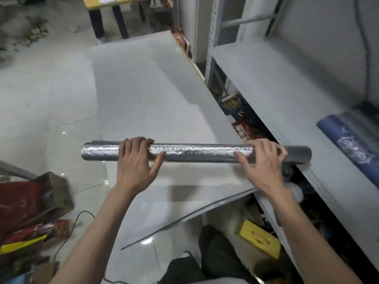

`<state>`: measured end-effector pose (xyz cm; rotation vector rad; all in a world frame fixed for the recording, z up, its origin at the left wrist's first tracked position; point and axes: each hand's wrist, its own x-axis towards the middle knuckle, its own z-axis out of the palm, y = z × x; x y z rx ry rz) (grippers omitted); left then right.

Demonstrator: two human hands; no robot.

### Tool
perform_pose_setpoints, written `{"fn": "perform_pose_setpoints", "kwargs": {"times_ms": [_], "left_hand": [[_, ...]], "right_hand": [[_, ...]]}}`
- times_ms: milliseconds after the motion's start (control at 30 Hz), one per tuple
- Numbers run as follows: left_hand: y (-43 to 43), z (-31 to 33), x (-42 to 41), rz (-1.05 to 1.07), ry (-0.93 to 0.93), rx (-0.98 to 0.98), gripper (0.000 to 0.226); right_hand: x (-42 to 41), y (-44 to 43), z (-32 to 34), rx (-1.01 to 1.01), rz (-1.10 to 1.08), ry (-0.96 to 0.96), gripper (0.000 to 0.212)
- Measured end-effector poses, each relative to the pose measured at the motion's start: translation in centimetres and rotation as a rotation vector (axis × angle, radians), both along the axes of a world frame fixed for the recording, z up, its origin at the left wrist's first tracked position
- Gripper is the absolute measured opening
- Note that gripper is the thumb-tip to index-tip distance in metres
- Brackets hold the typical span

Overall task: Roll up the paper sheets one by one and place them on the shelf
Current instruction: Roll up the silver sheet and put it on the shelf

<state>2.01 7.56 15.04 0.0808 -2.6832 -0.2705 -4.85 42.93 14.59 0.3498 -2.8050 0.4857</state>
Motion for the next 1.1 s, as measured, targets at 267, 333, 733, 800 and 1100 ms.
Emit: {"fn": "perform_pose_setpoints", "kwargs": {"times_ms": [267,333,733,800,1100], "left_hand": [[12.7,3.3,2.5,-0.356,-0.001,0.029,0.052],[17.3,4.3,3.2,-0.453,-0.004,0.021,0.053],[50.7,7.1,22.1,-1.017,-0.037,-0.031,0.066],[55.3,7.3,25.9,-1.098,-0.068,-0.036,0.067],[69.5,6.1,34.2,-1.326,-0.102,-0.094,0.067]], "right_hand": [[14.5,12.7,3.7,0.016,-0.362,0.090,0.053],[18.7,16.7,4.4,0.037,-0.461,0.101,0.055],[53.5,42.1,7.0,0.044,-0.930,0.177,0.053],[59.0,45.4,7.0,0.047,-1.004,0.168,0.052],[71.7,54.9,4.9,0.065,-1.203,0.107,0.056]]}}
